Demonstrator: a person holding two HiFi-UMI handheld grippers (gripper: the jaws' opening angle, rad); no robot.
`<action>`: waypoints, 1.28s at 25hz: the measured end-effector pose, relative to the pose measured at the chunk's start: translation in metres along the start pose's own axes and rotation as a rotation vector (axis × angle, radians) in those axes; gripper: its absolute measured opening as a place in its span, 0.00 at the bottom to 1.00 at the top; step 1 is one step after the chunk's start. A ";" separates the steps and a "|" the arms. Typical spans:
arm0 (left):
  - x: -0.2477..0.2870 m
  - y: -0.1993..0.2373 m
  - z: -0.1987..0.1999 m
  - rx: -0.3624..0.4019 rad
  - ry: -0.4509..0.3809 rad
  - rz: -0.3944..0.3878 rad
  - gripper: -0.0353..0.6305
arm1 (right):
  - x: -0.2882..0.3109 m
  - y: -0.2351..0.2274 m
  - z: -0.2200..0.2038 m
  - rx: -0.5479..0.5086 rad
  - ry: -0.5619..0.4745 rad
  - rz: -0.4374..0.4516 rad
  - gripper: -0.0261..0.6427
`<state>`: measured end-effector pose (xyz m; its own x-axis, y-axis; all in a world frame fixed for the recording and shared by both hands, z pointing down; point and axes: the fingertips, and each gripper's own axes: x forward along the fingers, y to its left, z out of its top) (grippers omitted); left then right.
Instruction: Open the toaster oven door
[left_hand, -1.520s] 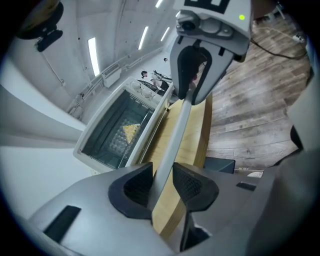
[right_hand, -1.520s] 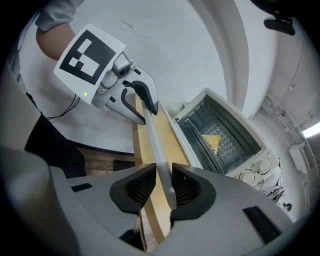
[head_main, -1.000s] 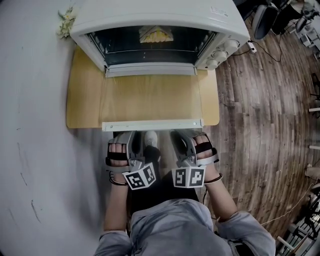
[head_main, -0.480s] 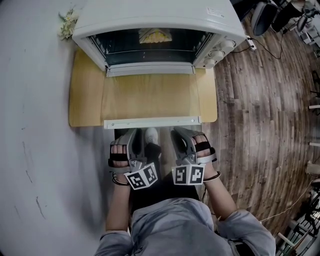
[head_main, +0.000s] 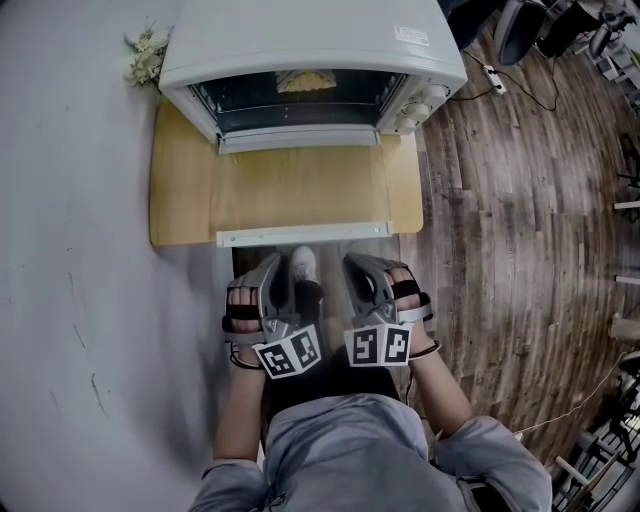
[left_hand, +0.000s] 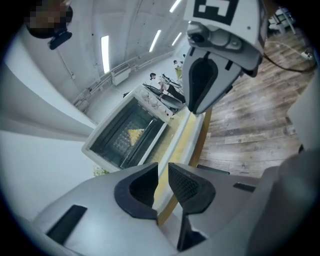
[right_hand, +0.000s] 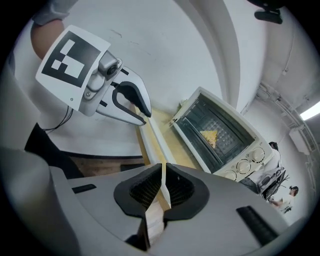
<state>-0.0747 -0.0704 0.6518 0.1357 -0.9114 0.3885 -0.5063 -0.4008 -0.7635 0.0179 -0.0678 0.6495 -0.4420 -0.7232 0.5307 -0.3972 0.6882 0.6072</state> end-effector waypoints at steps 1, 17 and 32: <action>-0.005 0.006 0.005 -0.017 -0.007 0.006 0.14 | -0.006 -0.003 0.007 0.018 -0.017 -0.001 0.06; -0.119 0.110 0.088 -0.545 -0.129 0.022 0.08 | -0.149 -0.092 0.115 0.612 -0.313 -0.124 0.04; -0.161 0.197 0.136 -0.978 -0.286 0.071 0.08 | -0.208 -0.154 0.166 0.854 -0.526 -0.173 0.04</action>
<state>-0.0807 -0.0153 0.3690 0.2120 -0.9695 0.1228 -0.9773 -0.2104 0.0253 0.0376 -0.0136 0.3473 -0.5395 -0.8416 0.0232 -0.8400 0.5362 -0.0834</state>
